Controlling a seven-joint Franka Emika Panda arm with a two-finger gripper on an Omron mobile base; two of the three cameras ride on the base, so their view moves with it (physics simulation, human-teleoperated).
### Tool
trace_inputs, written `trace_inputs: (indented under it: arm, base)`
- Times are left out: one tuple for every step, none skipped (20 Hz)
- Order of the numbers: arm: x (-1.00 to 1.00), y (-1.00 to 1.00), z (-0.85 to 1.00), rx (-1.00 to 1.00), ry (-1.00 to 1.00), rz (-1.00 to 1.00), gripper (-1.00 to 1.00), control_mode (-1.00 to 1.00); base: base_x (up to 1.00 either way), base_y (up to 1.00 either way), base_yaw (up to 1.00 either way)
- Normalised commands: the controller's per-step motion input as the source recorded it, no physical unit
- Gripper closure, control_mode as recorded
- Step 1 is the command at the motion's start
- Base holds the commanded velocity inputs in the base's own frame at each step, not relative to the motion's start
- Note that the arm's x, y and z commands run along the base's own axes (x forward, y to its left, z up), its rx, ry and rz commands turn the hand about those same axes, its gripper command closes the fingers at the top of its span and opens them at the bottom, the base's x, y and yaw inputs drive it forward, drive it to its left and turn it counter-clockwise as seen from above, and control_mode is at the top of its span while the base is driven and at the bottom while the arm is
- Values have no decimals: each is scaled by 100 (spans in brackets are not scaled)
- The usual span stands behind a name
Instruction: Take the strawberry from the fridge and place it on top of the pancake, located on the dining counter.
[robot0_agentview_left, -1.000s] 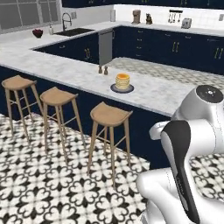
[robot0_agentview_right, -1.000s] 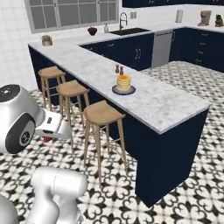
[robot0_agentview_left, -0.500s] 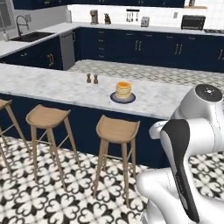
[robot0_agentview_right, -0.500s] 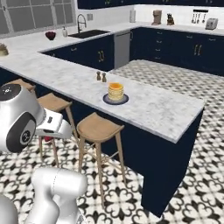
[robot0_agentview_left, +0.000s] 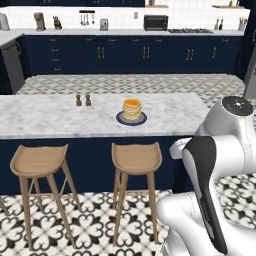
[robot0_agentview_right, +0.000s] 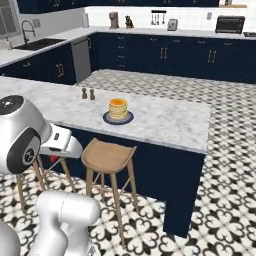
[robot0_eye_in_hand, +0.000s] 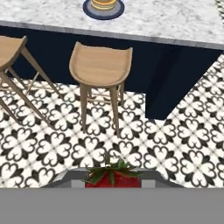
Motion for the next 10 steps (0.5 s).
trace_inputs:
  arm:
    - [0, 0, 0, 0, 0, 0, 100, 100]
    - [0, 0, 0, 0, 0, 0, 100, 100]
    - [0, 0, 0, 0, 0, 0, 100, 100]
    - [0, 0, 0, 0, 0, 0, 100, 100]
    - [0, 0, 0, 0, 0, 0, 100, 100]
    - [0, 0, 0, 0, 0, 0, 100, 100]
    - [0, 0, 0, 0, 0, 0, 100, 100]
    - [0, 0, 0, 0, 0, 0, 100, 100]
    - [0, 0, 0, 0, 0, 0, 100, 100]
    - [0, 0, 0, 0, 0, 0, 100, 100]
  base:
    - [21, 77, -57]
    - [26, 79, -57]
    - [28, 82, -57]
    - [25, 79, -53]
    - [14, 71, -43]
    - [9, 56, -24]
    - [12, 46, -14]
    - [23, 35, 0]
    - [29, 51, 0]
    - [32, 57, -1]
